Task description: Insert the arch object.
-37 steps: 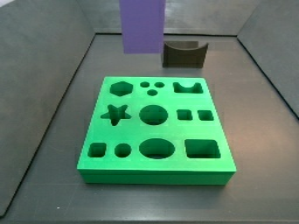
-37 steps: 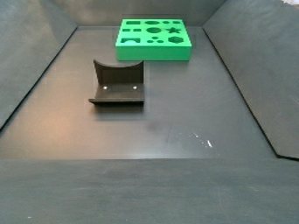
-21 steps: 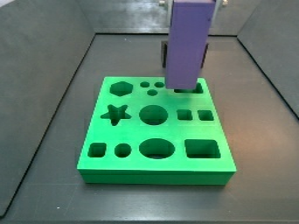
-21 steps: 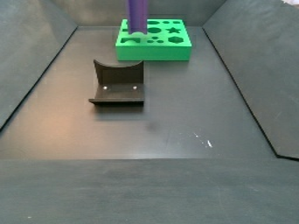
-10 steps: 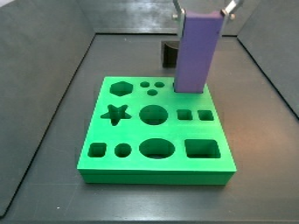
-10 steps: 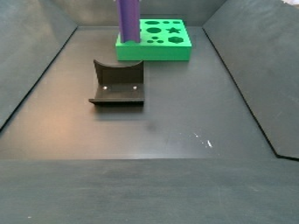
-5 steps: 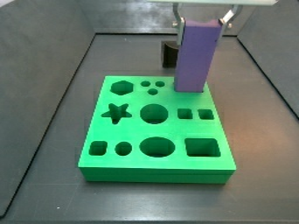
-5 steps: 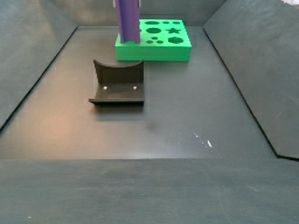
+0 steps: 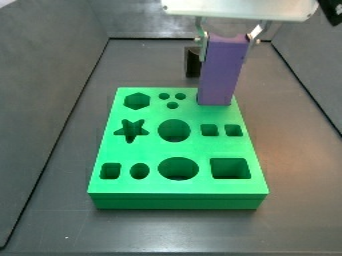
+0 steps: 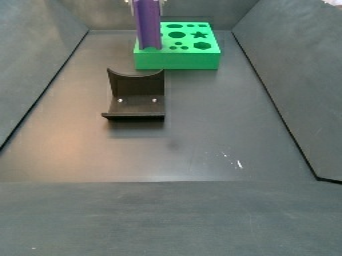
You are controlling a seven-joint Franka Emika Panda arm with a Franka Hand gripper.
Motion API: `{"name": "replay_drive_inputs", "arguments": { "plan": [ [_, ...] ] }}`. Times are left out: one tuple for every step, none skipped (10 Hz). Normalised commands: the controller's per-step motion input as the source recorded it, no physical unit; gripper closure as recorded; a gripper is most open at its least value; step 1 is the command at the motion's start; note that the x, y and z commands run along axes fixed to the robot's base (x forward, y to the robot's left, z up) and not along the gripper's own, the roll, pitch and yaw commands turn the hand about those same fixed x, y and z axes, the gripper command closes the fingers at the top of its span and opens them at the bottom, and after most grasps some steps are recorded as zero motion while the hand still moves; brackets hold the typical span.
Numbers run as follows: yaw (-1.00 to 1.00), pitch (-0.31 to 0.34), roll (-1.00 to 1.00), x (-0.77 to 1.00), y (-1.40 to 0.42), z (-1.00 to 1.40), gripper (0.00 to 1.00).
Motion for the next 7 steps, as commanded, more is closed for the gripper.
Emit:
{"name": "replay_drive_inputs", "arguments": {
  "plan": [
    [-0.03,0.0,0.03,0.02,0.0,-0.19,1.0],
    [-0.02,0.0,0.04,0.01,0.0,-0.18,1.0],
    [-0.02,0.0,0.05,0.02,0.0,-0.18,1.0],
    [-0.01,0.0,0.05,0.0,0.0,-0.17,1.0],
    [-0.01,0.0,0.06,0.0,0.0,-0.17,1.0],
    [-0.01,0.0,0.06,0.0,0.0,-0.17,1.0],
    [-0.01,0.0,0.06,0.0,0.0,-0.19,1.0]
  ]
}}
